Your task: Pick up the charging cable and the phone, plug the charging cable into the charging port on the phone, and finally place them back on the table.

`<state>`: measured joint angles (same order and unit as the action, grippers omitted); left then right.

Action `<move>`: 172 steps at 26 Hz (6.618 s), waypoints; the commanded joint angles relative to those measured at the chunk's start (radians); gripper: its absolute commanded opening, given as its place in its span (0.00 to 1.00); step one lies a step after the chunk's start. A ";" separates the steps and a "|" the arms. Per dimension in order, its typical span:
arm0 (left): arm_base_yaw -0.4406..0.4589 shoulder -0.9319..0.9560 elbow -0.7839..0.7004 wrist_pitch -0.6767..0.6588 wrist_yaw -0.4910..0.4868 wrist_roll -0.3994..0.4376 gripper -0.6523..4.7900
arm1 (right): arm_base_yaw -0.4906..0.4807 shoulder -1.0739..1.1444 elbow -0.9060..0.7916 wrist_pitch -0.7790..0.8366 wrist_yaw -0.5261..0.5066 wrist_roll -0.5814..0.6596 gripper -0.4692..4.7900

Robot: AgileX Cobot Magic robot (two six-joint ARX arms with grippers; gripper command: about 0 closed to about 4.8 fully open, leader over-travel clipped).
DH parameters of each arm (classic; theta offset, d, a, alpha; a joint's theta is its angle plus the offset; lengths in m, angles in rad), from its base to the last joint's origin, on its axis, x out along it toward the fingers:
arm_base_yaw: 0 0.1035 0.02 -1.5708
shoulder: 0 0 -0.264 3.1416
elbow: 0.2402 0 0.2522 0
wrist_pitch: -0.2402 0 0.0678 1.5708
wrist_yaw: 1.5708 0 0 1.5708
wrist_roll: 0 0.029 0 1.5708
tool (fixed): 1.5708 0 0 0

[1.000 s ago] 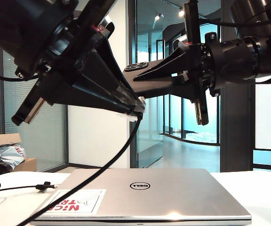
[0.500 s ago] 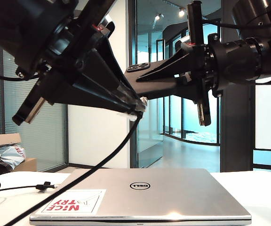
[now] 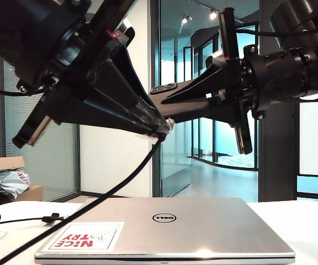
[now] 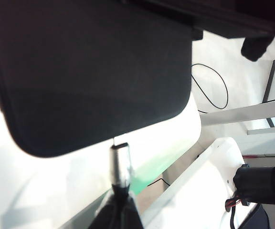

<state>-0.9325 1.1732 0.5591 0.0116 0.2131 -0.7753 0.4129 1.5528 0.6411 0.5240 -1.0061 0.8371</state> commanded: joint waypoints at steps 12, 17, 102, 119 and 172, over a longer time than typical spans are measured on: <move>0.002 -0.004 0.002 0.050 -0.018 0.008 0.11 | 0.021 -0.008 0.003 0.023 0.042 0.030 0.08; 0.002 -0.004 0.002 0.050 -0.018 0.008 0.11 | 0.017 -0.009 0.003 0.034 0.056 0.031 0.08; 0.037 -0.004 0.002 0.064 -0.017 -0.070 0.11 | -0.028 0.021 -0.100 0.445 0.155 0.249 0.08; 0.037 -0.004 0.002 0.064 -0.017 -0.021 0.11 | -0.003 0.028 -0.100 0.439 0.127 0.222 0.08; 0.037 -0.005 0.002 0.031 -0.017 0.047 0.11 | -0.030 0.072 -0.076 0.448 0.036 0.192 0.08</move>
<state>-0.8955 1.1725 0.5594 0.0326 0.1982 -0.7364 0.3820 1.6302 0.5579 0.9260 -0.9543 1.0290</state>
